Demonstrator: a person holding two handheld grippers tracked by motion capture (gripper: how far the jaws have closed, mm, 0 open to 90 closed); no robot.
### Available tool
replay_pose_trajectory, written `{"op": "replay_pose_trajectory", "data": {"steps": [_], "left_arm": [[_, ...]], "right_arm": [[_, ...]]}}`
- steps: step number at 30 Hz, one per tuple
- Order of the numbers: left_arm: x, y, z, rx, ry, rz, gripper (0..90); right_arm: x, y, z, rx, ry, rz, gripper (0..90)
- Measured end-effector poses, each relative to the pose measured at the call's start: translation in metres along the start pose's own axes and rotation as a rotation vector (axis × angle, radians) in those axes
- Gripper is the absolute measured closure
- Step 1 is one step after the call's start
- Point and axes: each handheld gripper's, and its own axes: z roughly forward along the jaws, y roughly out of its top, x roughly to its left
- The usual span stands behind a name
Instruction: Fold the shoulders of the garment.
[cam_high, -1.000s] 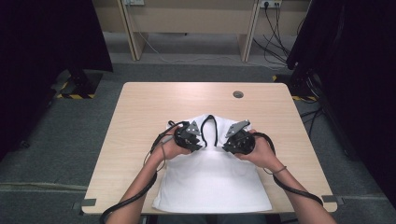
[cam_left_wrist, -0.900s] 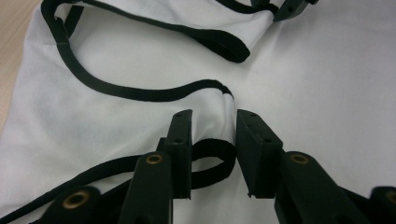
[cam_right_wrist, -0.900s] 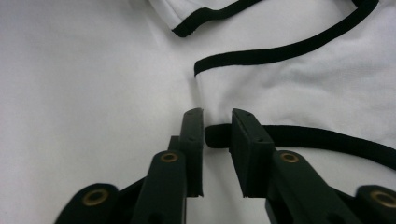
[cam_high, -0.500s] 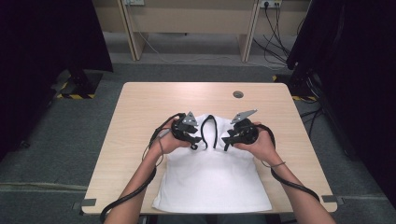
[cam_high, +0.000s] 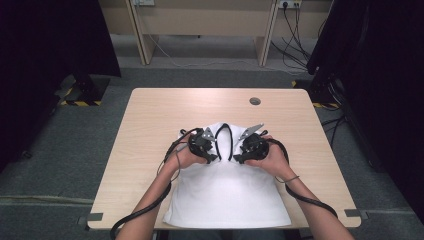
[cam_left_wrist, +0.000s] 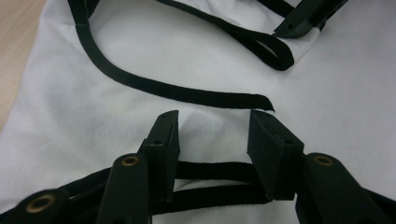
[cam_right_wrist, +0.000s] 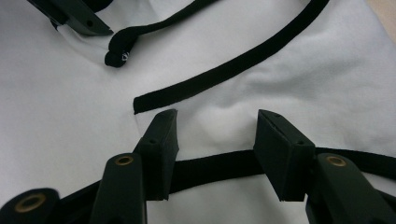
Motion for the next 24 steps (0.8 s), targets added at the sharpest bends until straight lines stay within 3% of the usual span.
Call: {"op": "replay_pose_trajectory", "data": {"steps": [4, 7, 11, 13, 14, 19, 24], "left_arm": [[0.003, -0.001, -0.003, -0.023, 0.007, -0.02, 48.7], [0.009, 0.0, -0.008, -0.053, 0.033, -0.049, 47.4], [0.02, 0.003, -0.008, -0.044, 0.069, -0.08, 45.7], [0.022, 0.003, -0.005, -0.021, 0.076, -0.115, 45.4], [0.026, 0.003, -0.003, -0.017, 0.081, -0.09, 45.5], [0.029, -0.001, 0.004, 0.02, 0.07, -0.103, 46.3], [0.03, -0.001, 0.005, 0.024, 0.074, -0.107, 44.8]], "right_arm": [[-0.002, 0.001, -0.002, -0.003, 0.011, 0.012, 44.7], [-0.01, 0.003, -0.009, -0.045, -0.006, 0.053, 42.3], [-0.026, 0.008, -0.01, -0.07, -0.05, 0.106, 40.7], [-0.031, 0.01, -0.007, -0.058, -0.058, 0.126, 39.5], [-0.034, 0.01, -0.004, -0.048, -0.06, 0.131, 38.3], [-0.038, 0.008, 0.008, -0.014, -0.075, 0.142, 38.6], [-0.037, 0.006, 0.009, -0.019, -0.077, 0.142, 38.2]]}}
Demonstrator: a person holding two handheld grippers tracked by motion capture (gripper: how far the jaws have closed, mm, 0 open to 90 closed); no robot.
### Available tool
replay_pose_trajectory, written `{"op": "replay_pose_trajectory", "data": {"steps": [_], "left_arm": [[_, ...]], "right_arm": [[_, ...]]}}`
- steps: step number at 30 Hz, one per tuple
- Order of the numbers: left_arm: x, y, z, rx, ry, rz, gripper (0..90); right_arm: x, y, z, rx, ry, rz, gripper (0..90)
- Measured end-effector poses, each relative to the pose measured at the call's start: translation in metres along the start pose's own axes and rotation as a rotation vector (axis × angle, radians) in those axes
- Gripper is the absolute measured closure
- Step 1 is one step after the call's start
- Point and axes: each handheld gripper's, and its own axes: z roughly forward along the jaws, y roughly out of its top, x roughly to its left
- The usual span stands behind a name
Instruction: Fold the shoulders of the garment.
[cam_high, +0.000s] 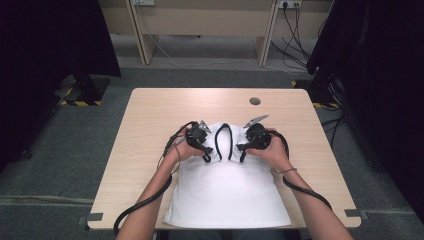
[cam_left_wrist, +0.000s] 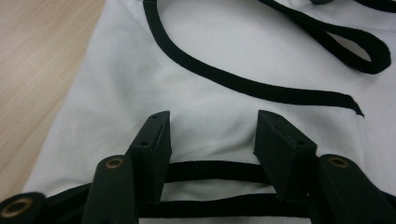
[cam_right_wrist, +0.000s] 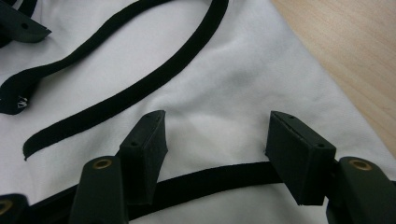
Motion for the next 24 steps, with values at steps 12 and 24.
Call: {"op": "replay_pose_trajectory", "data": {"steps": [12, 24], "left_arm": [[-0.004, -0.004, -0.009, -0.075, 0.044, -0.077, 28.0], [-0.001, -0.011, -0.024, -0.132, 0.085, -0.088, 22.4]], "right_arm": [[0.0, 0.0, -0.01, -0.014, -0.006, 0.02, 28.6], [-0.001, -0.003, -0.018, -0.024, 0.004, 0.029, 23.3]]}}
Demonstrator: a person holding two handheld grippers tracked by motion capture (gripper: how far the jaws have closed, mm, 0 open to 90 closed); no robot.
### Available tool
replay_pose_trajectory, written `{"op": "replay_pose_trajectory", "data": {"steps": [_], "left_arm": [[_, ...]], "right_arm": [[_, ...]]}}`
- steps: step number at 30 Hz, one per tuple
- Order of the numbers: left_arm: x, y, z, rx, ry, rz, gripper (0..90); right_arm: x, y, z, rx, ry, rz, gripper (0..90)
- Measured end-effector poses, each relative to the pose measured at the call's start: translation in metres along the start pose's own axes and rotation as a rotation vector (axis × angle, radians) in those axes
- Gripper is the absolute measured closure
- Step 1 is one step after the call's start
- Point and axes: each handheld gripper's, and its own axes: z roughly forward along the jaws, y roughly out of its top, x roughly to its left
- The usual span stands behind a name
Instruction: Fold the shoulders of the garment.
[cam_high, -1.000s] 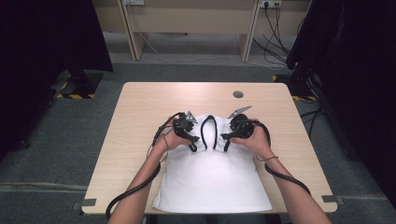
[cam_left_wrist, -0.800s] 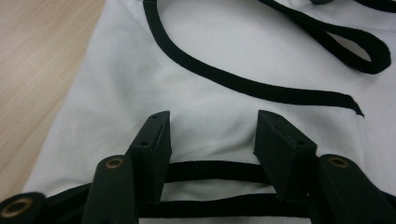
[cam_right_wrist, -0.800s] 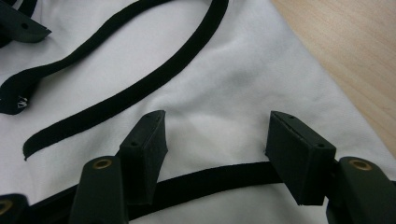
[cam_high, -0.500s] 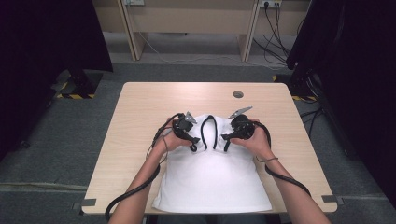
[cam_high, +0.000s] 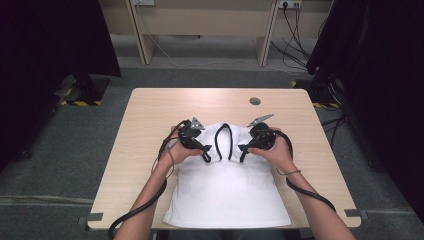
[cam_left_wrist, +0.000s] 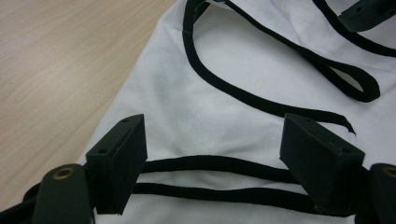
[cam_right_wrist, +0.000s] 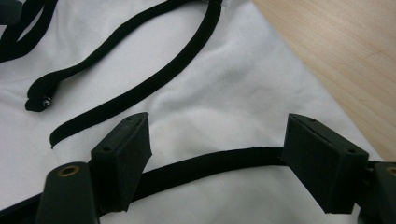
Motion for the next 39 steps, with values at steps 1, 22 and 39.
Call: {"op": "replay_pose_trajectory", "data": {"steps": [1, 22, 39], "left_arm": [[0.0, -0.001, -0.001, -0.006, 0.001, -0.008, 22.1], [0.01, -0.017, -0.023, -0.049, 0.065, -0.056, 17.4], [0.013, -0.032, -0.044, -0.104, 0.115, -0.084, 17.4]], "right_arm": [[0.0, 0.0, -0.001, -0.001, 0.003, 0.0, 22.8], [-0.011, -0.014, -0.021, -0.026, -0.014, 0.022, 19.9], [-0.019, -0.033, -0.036, -0.044, -0.037, 0.033, 19.7]]}}
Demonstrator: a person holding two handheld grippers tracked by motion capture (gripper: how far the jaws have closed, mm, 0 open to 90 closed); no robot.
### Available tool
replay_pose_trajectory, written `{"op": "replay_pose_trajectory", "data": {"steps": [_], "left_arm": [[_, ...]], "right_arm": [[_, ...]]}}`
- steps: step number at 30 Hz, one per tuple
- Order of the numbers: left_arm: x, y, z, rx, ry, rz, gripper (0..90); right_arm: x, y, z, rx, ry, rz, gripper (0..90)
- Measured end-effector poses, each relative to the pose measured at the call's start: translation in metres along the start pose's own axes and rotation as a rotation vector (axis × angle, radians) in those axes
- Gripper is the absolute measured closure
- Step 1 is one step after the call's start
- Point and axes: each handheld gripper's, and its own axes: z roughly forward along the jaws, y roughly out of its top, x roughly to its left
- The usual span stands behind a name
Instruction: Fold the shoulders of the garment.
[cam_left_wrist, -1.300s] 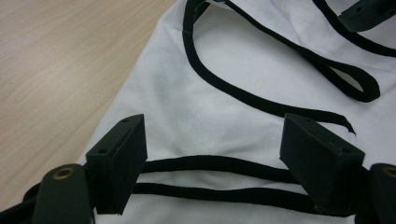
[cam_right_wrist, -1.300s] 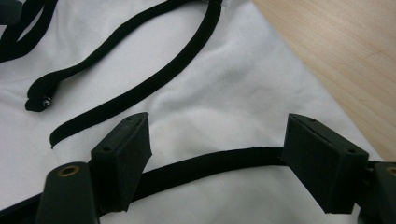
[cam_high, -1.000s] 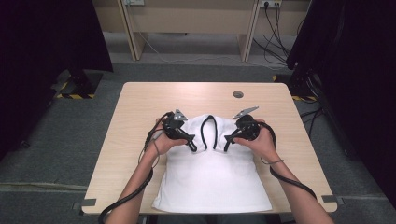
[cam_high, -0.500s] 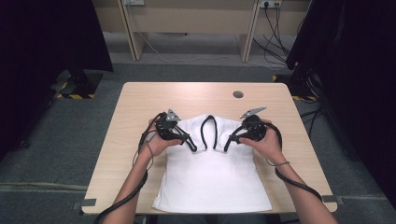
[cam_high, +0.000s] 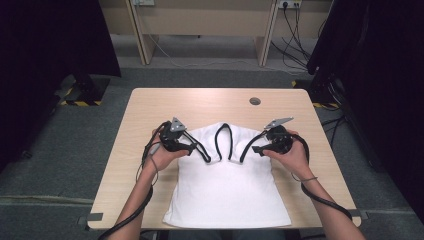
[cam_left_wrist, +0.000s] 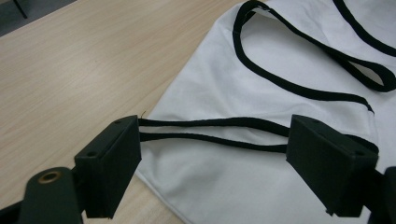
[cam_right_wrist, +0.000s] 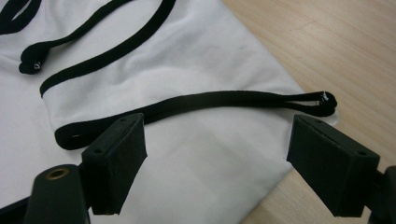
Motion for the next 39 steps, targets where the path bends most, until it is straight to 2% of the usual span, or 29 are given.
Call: {"op": "replay_pose_trajectory", "data": {"steps": [7, 8, 9, 10, 18, 19, 21, 25, 32, 39], "left_arm": [[0.003, -0.007, -0.006, -0.014, 0.015, -0.017, 17.4], [0.006, -0.015, -0.014, -0.027, 0.032, -0.038, 17.4], [0.006, -0.015, -0.014, -0.027, 0.032, -0.038, 17.4], [0.006, -0.015, -0.014, -0.027, 0.032, -0.038, 17.4], [0.01, -0.023, -0.022, -0.041, 0.046, -0.056, 17.4], [0.012, -0.027, -0.027, -0.052, 0.058, -0.071, 17.4], [0.012, -0.027, -0.027, -0.052, 0.058, -0.071, 17.4], [0.018, -0.035, -0.038, -0.055, 0.08, -0.087, 17.4], [0.021, -0.042, -0.045, -0.065, 0.098, -0.102, 17.4], [0.022, -0.046, -0.047, -0.066, 0.1, -0.111, 17.4]], "right_arm": [[-0.004, -0.013, -0.007, -0.007, -0.008, 0.011, 19.5], [-0.004, -0.013, -0.007, -0.007, -0.008, 0.011, 19.5], [-0.004, -0.013, -0.007, -0.007, -0.008, 0.011, 19.5], [-0.009, -0.02, -0.015, -0.021, -0.014, 0.027, 19.5], [-0.012, -0.024, -0.019, -0.031, -0.02, 0.036, 19.1], [-0.014, -0.03, -0.023, -0.034, -0.024, 0.046, 19.0], [-0.017, -0.036, -0.027, -0.038, -0.028, 0.057, 19.0], [-0.021, -0.041, -0.031, -0.048, -0.034, 0.069, 18.8], [-0.03, -0.058, -0.046, -0.084, -0.046, 0.114, 18.5], [-0.034, -0.069, -0.047, -0.078, -0.048, 0.136, 18.1]]}}
